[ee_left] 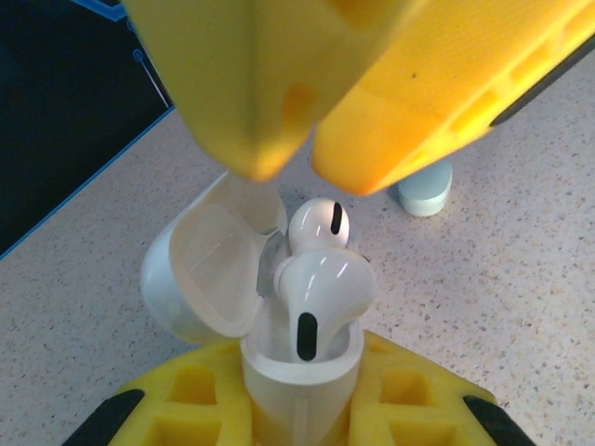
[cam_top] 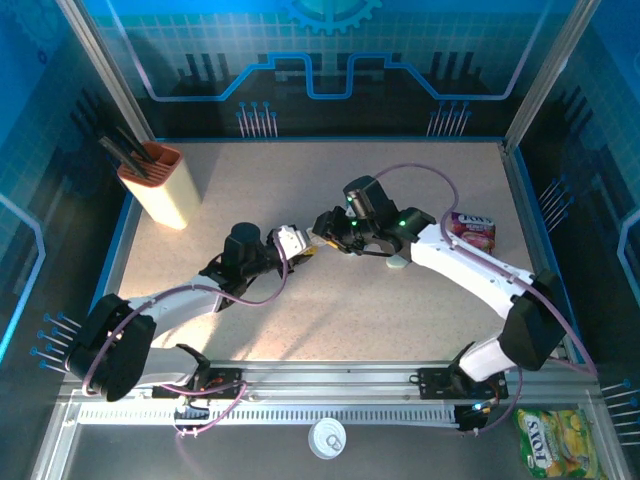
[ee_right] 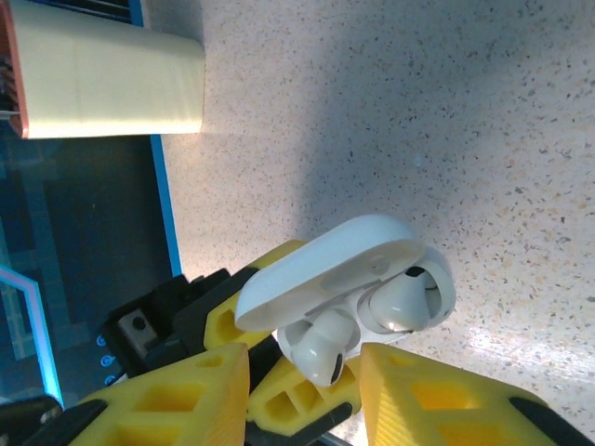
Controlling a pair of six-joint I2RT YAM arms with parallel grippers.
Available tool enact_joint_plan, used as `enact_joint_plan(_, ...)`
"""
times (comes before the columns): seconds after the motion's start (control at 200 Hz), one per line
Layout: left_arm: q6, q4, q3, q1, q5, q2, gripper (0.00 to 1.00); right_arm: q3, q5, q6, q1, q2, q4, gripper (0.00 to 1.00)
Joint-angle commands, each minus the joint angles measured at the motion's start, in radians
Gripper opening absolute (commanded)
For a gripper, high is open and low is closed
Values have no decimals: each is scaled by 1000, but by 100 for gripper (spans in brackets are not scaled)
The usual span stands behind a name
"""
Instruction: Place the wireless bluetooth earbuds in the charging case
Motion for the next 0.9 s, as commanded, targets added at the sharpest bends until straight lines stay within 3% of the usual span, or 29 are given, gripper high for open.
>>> enact_joint_plan(0.0, -39, 35, -3, 13, 79, 2, 15, 4, 23, -152, -12, -71, -37, 38)
enact_joint_plan(0.215, -102, -54, 28, 81, 338, -5, 15, 17, 8, -561, -63, -162, -169, 40)
enact_joint_plan(0.455, -104, -160, 73, 87, 454, -29, 15, 201, -114, -1049, -52, -118, -452, 43)
enact_joint_plan(0.75, -113, -236, 118, 87, 513, -47, 15, 306, -165, -1211, -4, -20, -558, 33)
enact_joint_plan(0.895, -114, -261, 134, 87, 520, -52, 15, 307, -186, -1197, 20, 24, -537, 18)
